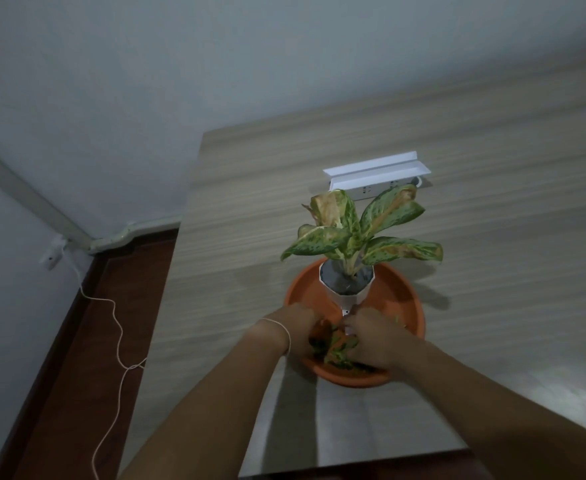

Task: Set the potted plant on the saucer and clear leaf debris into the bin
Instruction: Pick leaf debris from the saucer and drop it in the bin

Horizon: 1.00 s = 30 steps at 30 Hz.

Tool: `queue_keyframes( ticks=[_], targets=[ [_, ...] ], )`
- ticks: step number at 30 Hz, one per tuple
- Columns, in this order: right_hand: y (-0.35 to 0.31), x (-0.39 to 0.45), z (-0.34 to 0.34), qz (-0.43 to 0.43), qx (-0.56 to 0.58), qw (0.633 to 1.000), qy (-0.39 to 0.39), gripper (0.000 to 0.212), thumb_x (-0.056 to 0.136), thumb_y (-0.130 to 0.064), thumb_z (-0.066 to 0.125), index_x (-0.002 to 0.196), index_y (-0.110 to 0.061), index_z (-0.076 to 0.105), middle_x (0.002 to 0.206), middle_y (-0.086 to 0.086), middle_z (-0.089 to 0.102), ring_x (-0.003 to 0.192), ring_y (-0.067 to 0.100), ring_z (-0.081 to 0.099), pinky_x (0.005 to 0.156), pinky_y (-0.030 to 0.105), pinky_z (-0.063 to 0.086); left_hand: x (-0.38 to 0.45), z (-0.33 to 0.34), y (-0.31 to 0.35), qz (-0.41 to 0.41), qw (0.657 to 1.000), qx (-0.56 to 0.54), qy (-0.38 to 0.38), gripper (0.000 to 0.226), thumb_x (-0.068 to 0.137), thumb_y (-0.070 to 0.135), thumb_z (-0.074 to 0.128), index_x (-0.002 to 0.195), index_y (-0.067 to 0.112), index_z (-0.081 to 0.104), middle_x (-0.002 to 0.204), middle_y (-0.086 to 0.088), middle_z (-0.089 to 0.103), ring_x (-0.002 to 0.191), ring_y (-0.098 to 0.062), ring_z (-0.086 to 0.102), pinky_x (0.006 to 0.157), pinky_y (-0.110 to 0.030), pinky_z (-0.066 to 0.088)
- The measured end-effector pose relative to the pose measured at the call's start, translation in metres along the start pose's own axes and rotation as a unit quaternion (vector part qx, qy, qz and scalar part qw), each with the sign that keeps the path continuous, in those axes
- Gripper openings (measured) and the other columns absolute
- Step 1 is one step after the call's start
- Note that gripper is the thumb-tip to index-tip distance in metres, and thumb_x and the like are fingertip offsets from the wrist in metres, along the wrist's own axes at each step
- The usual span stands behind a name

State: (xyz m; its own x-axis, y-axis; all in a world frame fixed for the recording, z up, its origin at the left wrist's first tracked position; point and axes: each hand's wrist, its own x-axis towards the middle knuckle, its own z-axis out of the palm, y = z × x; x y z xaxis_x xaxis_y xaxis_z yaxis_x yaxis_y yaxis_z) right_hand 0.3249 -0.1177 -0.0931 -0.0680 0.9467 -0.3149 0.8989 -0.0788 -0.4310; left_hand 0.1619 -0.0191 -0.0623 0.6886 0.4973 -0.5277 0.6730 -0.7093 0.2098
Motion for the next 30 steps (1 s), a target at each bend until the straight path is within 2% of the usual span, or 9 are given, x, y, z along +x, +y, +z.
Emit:
queue_keyframes(
  ticks=[4,6,8,12,18,21,25,28,30],
  targets=[
    [-0.012,0.003,0.004,0.015,-0.091,0.994,-0.065,0.072,0.08,-0.048,0.068,0.141,-0.022,0.042,0.138,0.017,0.042,0.12,0.039,0.048,0.099,0.046,0.049,0.002,0.009,0.008,0.0,0.999,0.029,-0.015,0.055,0.076,0.029,0.076,0.128,0.019,0.059,0.123,-0.011,0.066,0.111,-0.032,0.063,0.094,-0.041,0.053],
    [-0.017,0.006,0.007,0.026,-0.102,0.993,-0.061,0.08,0.079,-0.052,0.071,0.145,-0.021,0.037,0.141,0.019,0.039,0.123,0.041,0.046,0.102,0.048,0.047,0.002,0.014,0.01,-0.002,0.999,0.036,-0.007,0.051,0.078,0.031,0.075,0.125,0.017,0.061,0.12,-0.013,0.067,0.108,-0.033,0.064,0.091,-0.039,0.054],
    [-0.021,0.009,0.009,0.037,-0.101,0.993,-0.051,0.081,0.078,-0.056,0.072,0.143,-0.021,0.039,0.141,0.019,0.039,0.123,0.042,0.046,0.102,0.048,0.046,0.002,0.018,0.012,-0.012,0.999,0.037,0.006,0.044,0.08,0.031,0.073,0.12,0.015,0.062,0.117,-0.015,0.066,0.105,-0.034,0.064,0.088,-0.039,0.053],
    [-0.025,0.013,0.015,0.046,-0.082,0.995,-0.041,0.072,0.079,-0.051,0.073,0.135,-0.015,0.046,0.137,0.019,0.04,0.122,0.042,0.047,0.1,0.049,0.047,0.005,0.023,0.011,-0.024,0.999,0.024,0.027,0.035,0.08,0.035,0.07,0.108,0.014,0.068,0.11,-0.015,0.068,0.1,-0.035,0.065,0.085,-0.039,0.054],
    [-0.032,0.014,0.023,0.029,-0.048,0.998,-0.02,0.036,0.09,-0.027,0.06,0.121,-0.008,0.061,0.131,0.02,0.051,0.11,0.037,0.057,0.094,0.042,0.049,0.01,0.028,0.012,-0.034,0.999,0.017,0.031,0.03,0.076,0.034,0.074,0.098,0.013,0.074,0.104,-0.015,0.07,0.094,-0.033,0.067,0.085,-0.04,0.056],
    [-0.033,0.012,0.023,0.024,-0.036,0.999,-0.014,0.031,0.095,-0.02,0.055,0.122,-0.007,0.062,0.129,0.017,0.054,0.109,0.035,0.06,0.091,0.039,0.048,0.011,0.029,0.01,-0.027,0.999,0.032,0.033,0.028,0.079,0.034,0.073,0.097,0.012,0.074,0.1,-0.013,0.072,0.091,-0.031,0.068,0.084,-0.04,0.056],
    [-0.029,0.011,0.025,0.025,-0.008,1.0,-0.007,0.024,0.095,-0.014,0.053,0.113,-0.006,0.067,0.12,0.015,0.064,0.106,0.031,0.063,0.084,0.033,0.047,0.014,0.028,0.01,-0.021,0.999,0.038,0.032,0.022,0.082,0.031,0.071,0.093,0.013,0.075,0.096,-0.013,0.074,0.089,-0.032,0.068,0.08,-0.038,0.055],
    [-0.028,0.012,0.024,0.033,0.017,0.999,-0.006,0.023,0.094,-0.01,0.054,0.11,-0.005,0.07,0.115,0.015,0.069,0.106,0.031,0.064,0.088,0.034,0.049,0.016,0.027,0.015,-0.03,0.999,0.03,0.028,0.023,0.083,0.03,0.07,0.095,0.012,0.074,0.1,-0.015,0.074,0.093,-0.033,0.068,0.082,-0.037,0.053],
    [-0.027,0.014,0.023,0.044,0.023,0.999,0.004,0.022,0.093,-0.008,0.053,0.103,-0.003,0.072,0.109,0.017,0.07,0.104,0.033,0.064,0.083,0.034,0.048,0.019,0.027,0.017,-0.048,0.998,0.02,0.028,0.023,0.086,0.029,0.067,0.099,0.011,0.073,0.104,-0.015,0.073,0.096,-0.033,0.067,0.083,-0.037,0.052]
  ],
)
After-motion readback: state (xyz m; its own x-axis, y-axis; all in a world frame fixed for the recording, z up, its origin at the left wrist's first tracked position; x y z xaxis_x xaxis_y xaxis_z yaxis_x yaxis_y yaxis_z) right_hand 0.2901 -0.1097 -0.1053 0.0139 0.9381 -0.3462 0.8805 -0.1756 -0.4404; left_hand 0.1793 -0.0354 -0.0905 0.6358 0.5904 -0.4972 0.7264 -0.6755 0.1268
